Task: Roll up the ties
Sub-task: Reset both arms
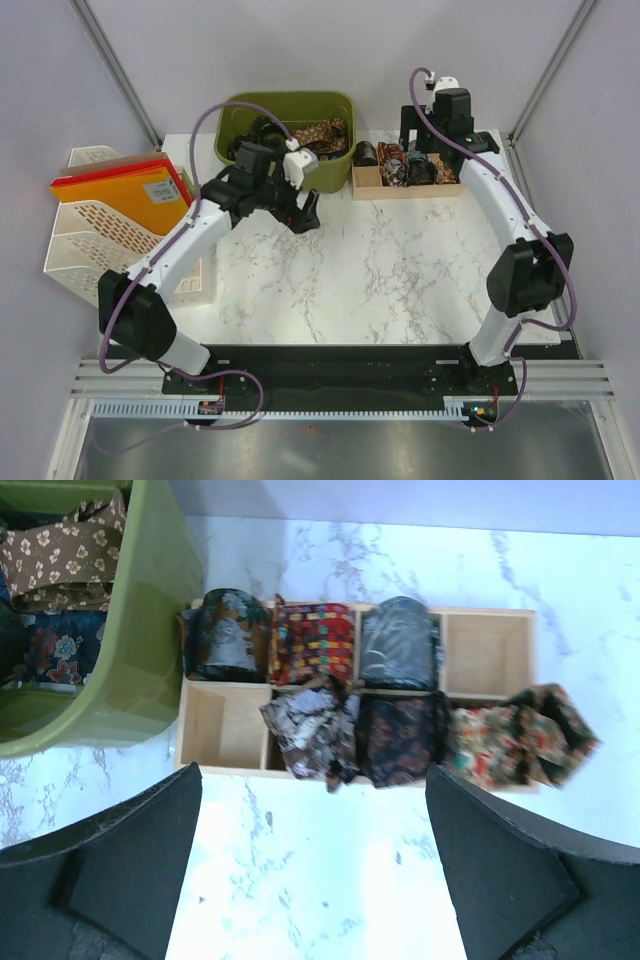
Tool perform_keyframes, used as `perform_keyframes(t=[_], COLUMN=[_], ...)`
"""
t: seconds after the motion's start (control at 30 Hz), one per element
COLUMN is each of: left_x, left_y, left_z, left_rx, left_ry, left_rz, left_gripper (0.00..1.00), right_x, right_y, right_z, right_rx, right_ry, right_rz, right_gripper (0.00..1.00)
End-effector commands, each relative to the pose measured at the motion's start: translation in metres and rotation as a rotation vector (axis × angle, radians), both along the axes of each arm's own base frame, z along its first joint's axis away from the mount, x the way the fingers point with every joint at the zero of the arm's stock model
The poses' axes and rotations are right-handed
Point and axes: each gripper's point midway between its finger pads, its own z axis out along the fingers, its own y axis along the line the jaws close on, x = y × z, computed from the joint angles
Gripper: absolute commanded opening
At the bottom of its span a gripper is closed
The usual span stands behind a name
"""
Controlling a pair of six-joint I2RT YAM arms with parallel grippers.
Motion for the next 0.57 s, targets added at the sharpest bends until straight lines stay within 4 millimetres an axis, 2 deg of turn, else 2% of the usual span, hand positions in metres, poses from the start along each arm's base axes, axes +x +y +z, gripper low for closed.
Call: perform_keyframes(t=[0.0, 0.03, 0.1, 0.13, 0.17, 0.2, 0.23, 0.27, 0.33, 0.37, 0.43, 0.53], left_x=[0.023, 0.029, 0.030, 0.029, 0.026, 0.022, 0.015, 0.008, -0.006, -0.018, -0.035, -0.043], left_y=[0.030, 0.043, 0.055, 0.064, 0.071, 0.076, 0.082, 0.088, 0.096, 0.098, 0.103, 0.108], left_z=[0.058, 0.062, 0.066, 0.070, 0.061, 0.057, 0.061, 0.044, 0.036, 0.016, -0.005, 0.002], left_rx=[-0.078, -0.089, -0.093, -0.095, -0.074, -0.070, -0.073, -0.046, -0.047, -0.035, -0.021, -0.030], left_ry=[-0.041, -0.040, -0.037, -0.043, -0.025, -0.016, -0.031, -0.003, 0.014, 0.064, 0.108, 0.076], left_rz=[0.134, 0.176, 0.214, 0.246, 0.269, 0.279, 0.286, 0.304, 0.332, 0.328, 0.332, 0.351], left_gripper=[0.99, 1.00, 1.00, 1.00, 1.00, 1.00, 0.99, 0.99, 1.00, 1.00, 1.00, 0.99], right_x=[-0.034, -0.040, -0.062, -0.073, -0.083, -0.091, -0.101, -0.111, -0.131, -0.137, -0.153, -0.167], right_y=[-0.028, -0.036, -0.046, -0.052, -0.056, -0.059, -0.064, -0.068, -0.074, -0.075, -0.078, -0.073], right_z=[0.028, 0.028, 0.025, 0.033, 0.018, 0.014, 0.021, 0.005, -0.012, -0.019, -0.035, -0.041], right_rx=[0.009, 0.012, 0.003, 0.008, 0.005, 0.008, 0.007, 0.000, 0.001, 0.006, 0.013, 0.046], right_ry=[-0.038, -0.036, -0.028, -0.047, -0.014, -0.002, -0.019, 0.015, 0.046, 0.059, 0.089, 0.099], right_rz=[0.006, 0.000, -0.003, -0.006, -0.010, -0.012, -0.021, -0.027, -0.046, -0.051, -0.058, -0.045], right_gripper=[0.98, 0.98, 0.98, 0.98, 0.98, 0.98, 0.98, 0.98, 0.98, 0.98, 0.98, 0.98])
